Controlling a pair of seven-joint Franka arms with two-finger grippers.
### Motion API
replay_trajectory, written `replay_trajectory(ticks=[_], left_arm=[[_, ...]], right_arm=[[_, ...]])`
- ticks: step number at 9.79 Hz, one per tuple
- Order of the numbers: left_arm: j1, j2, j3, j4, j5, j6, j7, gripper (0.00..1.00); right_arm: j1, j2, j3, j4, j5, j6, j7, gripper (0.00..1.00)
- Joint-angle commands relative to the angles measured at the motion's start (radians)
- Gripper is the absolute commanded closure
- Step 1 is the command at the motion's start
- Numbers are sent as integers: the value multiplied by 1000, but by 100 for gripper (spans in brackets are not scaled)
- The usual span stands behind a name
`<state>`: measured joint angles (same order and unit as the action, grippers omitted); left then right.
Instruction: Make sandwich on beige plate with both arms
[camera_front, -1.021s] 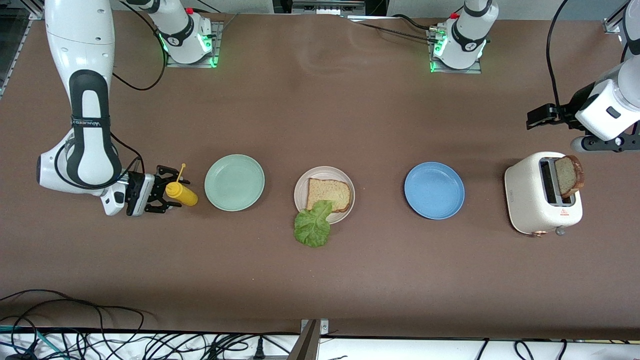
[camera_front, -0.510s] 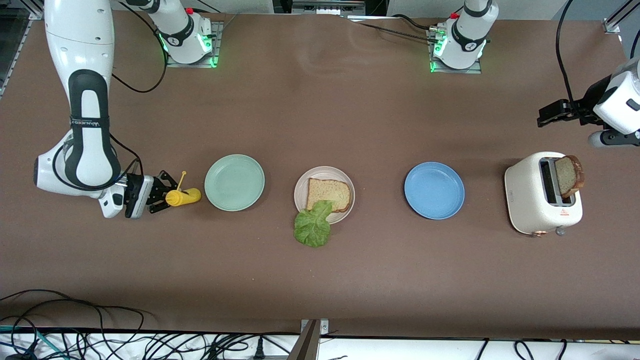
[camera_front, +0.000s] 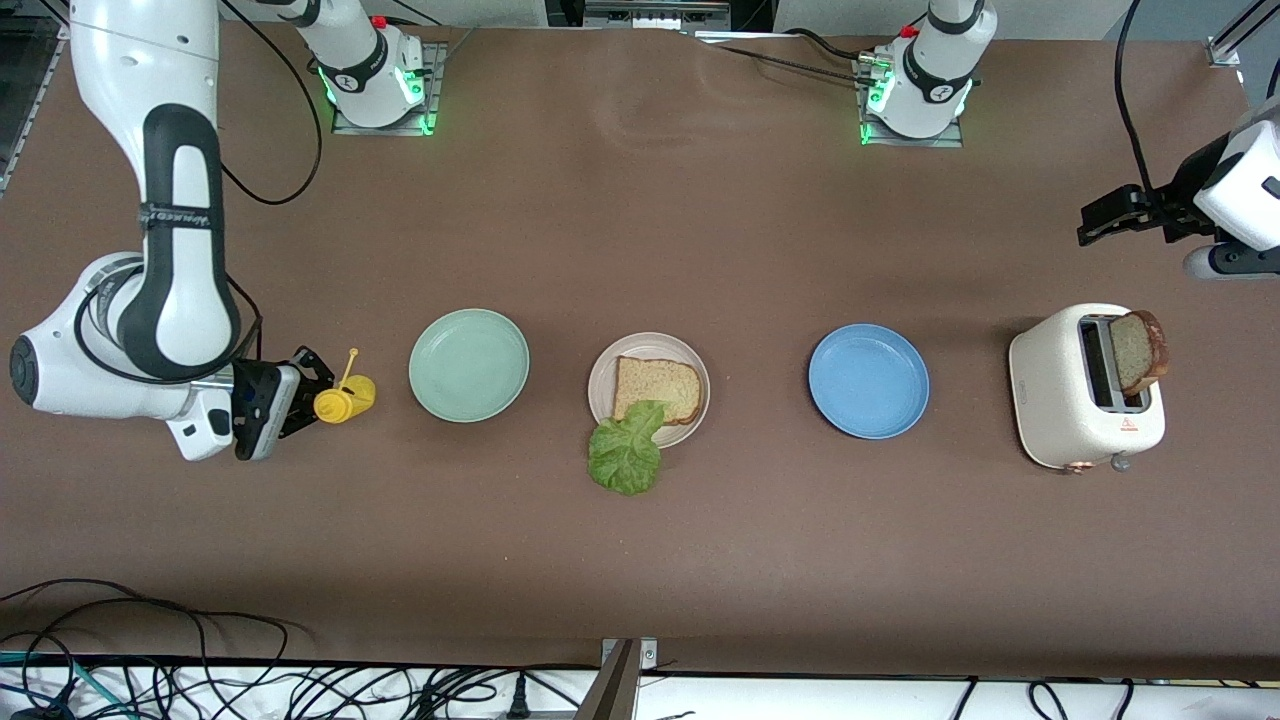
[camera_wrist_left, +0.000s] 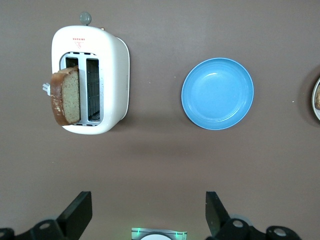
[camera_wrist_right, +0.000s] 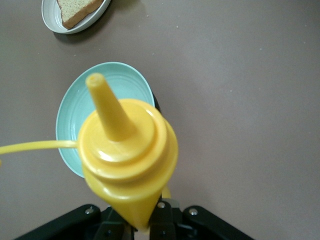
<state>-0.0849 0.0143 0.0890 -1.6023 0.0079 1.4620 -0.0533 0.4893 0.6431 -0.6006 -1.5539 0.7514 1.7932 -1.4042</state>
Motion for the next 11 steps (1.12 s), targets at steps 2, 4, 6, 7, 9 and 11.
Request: replay_trajectory(ticks=[2,4,6,7,9,11], left_arm=[[8,-22,-17,-19,38,0,-8,0],[1,-14,-15,-13,38,-3,-8,0],[4,-13,-15,-10,38,-3,-5,0],[1,-10,-15,-8,38,-3,-6,0],[-6,-4,-15,-7,38,-3,-5,0],[-10,6,-17,-5,38,-3,-5,0]], right_arm=[[129,-3,-5,112,-197,-25,290,96],[237,-3,-5,129,-366,-17,435,96],[310,7,-5,161,-470,-9,532,96],[349,15,2,184,-588,-9,581,96],[467,39,2,184,-766,-11,735,96],[572,84,1,187,-935,-14,824,96]])
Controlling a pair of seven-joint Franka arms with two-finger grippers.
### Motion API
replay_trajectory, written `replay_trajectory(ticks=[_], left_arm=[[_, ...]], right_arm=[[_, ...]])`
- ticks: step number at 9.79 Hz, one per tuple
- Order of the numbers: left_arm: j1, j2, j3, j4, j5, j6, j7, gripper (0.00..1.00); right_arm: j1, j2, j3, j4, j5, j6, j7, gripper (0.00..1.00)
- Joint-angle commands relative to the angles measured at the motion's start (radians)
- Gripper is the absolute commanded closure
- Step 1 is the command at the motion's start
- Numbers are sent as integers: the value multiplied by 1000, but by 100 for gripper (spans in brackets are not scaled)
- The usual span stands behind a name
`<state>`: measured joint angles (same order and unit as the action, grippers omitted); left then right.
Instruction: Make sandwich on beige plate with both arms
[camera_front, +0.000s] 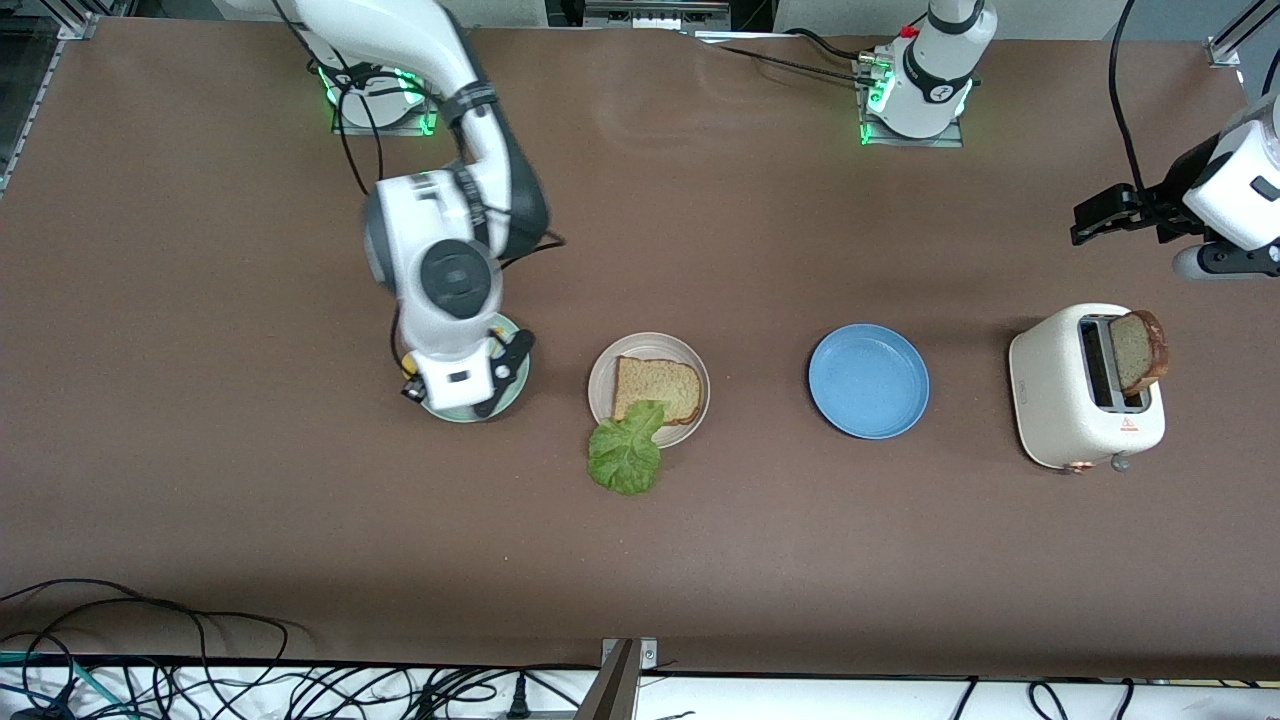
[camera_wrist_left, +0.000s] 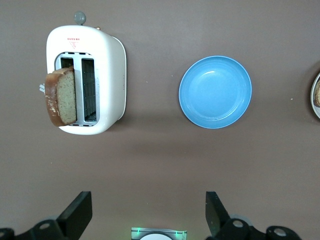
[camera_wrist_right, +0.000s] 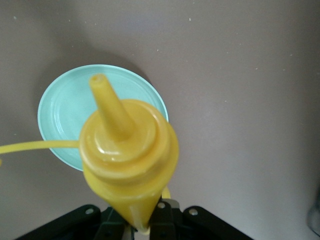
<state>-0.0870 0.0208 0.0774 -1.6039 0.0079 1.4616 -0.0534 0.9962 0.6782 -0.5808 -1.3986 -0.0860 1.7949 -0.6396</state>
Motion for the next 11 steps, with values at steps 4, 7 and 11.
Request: replay_trajectory(ticks=[4,7,11], left_arm=[[-4,4,-4,-4,38,-1,-6,0],[-4,5,-4,-4,38,-1,-6,0],[-4,5,-4,-2,26,-1,-8,0]], right_arm=[[174,101,-17,32,-346,-23,185,100],[208,185,-17,87,-492,-20,212,100],[282,279,-19,119,-656,-89,221,100]])
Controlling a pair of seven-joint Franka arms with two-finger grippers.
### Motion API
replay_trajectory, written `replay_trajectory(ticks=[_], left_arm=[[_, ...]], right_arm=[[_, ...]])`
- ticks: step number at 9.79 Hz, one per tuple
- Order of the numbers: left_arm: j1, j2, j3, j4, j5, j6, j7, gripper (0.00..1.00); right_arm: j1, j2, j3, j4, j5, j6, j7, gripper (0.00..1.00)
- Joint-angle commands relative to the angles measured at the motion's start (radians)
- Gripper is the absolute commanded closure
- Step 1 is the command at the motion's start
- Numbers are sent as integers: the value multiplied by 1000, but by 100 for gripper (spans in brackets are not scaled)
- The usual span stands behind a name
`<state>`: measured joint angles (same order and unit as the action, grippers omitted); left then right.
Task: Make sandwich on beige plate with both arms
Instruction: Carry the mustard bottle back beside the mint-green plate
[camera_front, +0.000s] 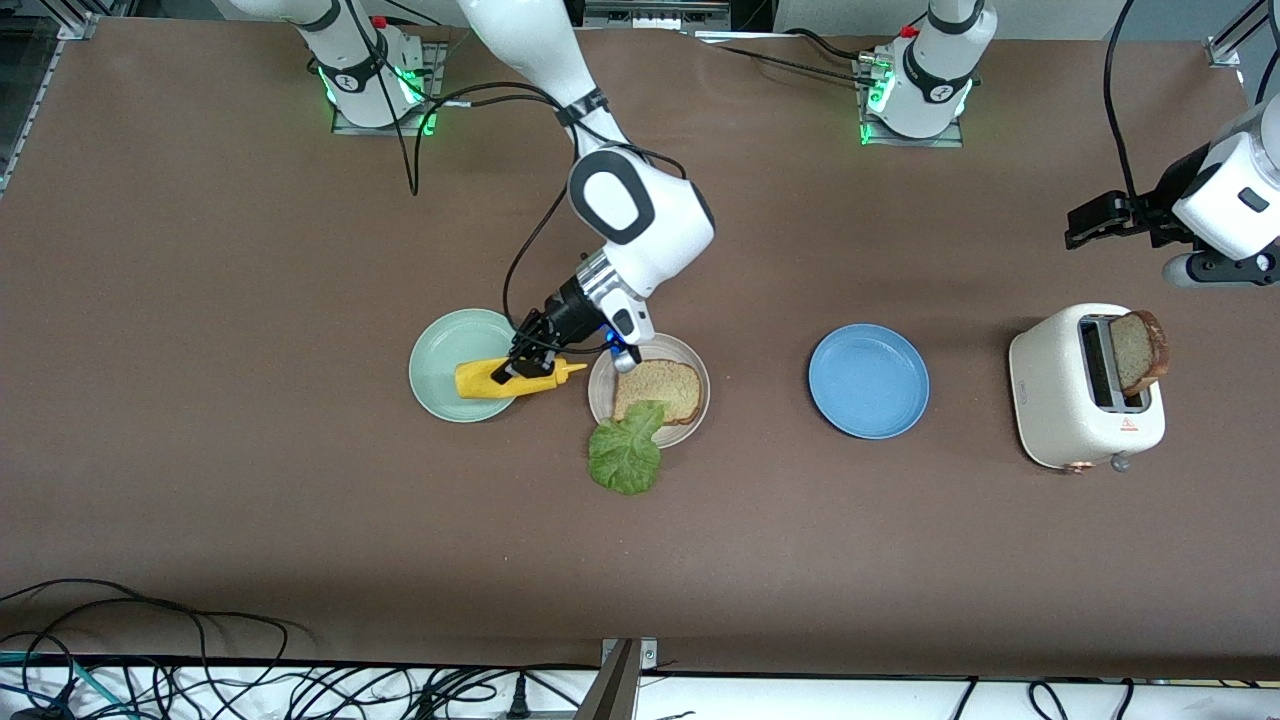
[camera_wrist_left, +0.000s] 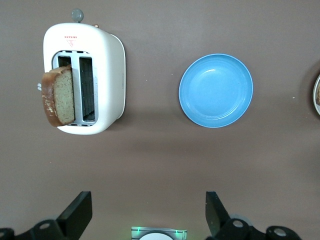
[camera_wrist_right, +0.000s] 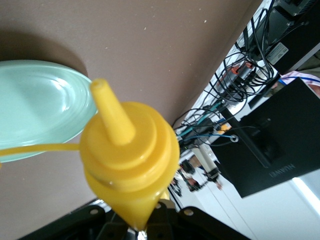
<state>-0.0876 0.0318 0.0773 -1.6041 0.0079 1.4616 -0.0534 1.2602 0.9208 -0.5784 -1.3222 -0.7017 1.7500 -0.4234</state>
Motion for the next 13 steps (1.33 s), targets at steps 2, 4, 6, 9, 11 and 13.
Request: replay_trajectory(ticks=[2,4,6,9,11,13], left_arm=[[-4,-6,-4,-2,26,-1,-8,0],[-6,-4,-5,-2,26,-1,-9,0],[-6,-3,-4,-2,26,-1,-8,0],[-4,2,-4,-3,26,-3,-5,0],[6,3,-4,-8,38,-3,15,0],[40,25,1,-7,38,3,84,0]], right_arm=[[7,23,-27,58,-21,-41,3,100],[-22,1,-72,96,113,-43,-27,100],[-57,-26,-144,101,299,-35,-142,100],[-113,-74,-277,100,625,-27,-293,100],[-178,-85,-371,100,886,-20,-421,100],[-219,-85,-470,80,1138,-24,-526,100]])
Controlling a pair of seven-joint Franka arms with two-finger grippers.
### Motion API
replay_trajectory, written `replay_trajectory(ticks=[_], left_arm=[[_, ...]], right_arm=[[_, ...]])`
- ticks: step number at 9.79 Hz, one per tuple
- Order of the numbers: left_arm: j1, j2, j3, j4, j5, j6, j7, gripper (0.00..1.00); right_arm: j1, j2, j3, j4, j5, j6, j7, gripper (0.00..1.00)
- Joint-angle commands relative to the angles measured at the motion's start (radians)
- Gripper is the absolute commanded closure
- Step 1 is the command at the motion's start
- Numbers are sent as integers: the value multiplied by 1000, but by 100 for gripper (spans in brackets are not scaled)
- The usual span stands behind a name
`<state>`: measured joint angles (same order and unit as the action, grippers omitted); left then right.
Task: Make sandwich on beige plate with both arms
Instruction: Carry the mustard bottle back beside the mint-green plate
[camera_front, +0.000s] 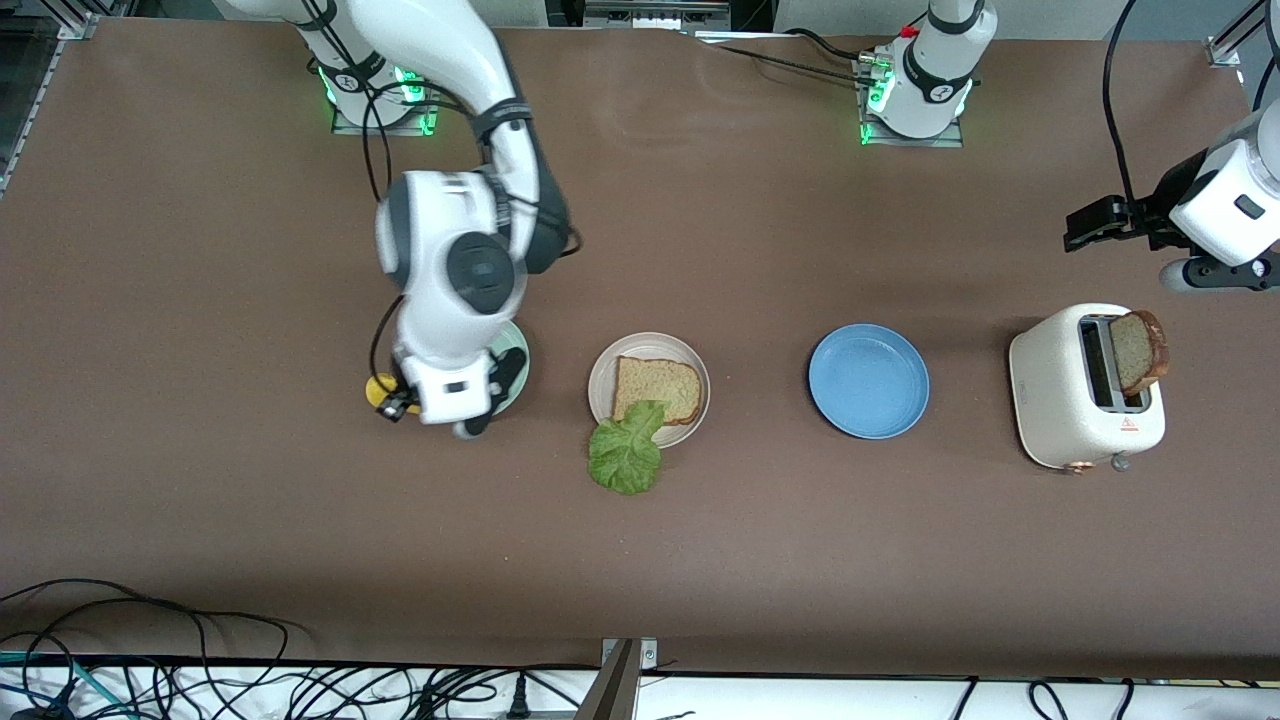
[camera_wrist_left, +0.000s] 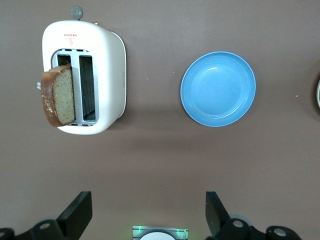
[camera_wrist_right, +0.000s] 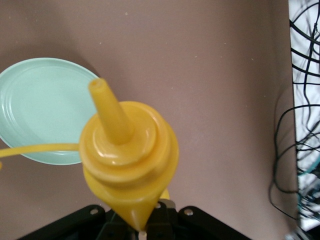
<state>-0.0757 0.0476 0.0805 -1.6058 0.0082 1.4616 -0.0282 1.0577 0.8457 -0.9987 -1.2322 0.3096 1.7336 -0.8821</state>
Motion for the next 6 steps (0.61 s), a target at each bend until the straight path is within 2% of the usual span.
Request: replay_trajectory(ticks=[1,2,6], left_arm=[[51,29,-2,-5,39,11,85,0],[85,56,-1,-11,41,48,114,0],[213,184,-2,-22,39,221,296,0]], right_arm=[[-33,-10,-60,-22,184,-5,-87,100],[-53,-11,-64,-33,233,-6,-107,100],[-162,-48,-89,-159,540,-16,-331,99]])
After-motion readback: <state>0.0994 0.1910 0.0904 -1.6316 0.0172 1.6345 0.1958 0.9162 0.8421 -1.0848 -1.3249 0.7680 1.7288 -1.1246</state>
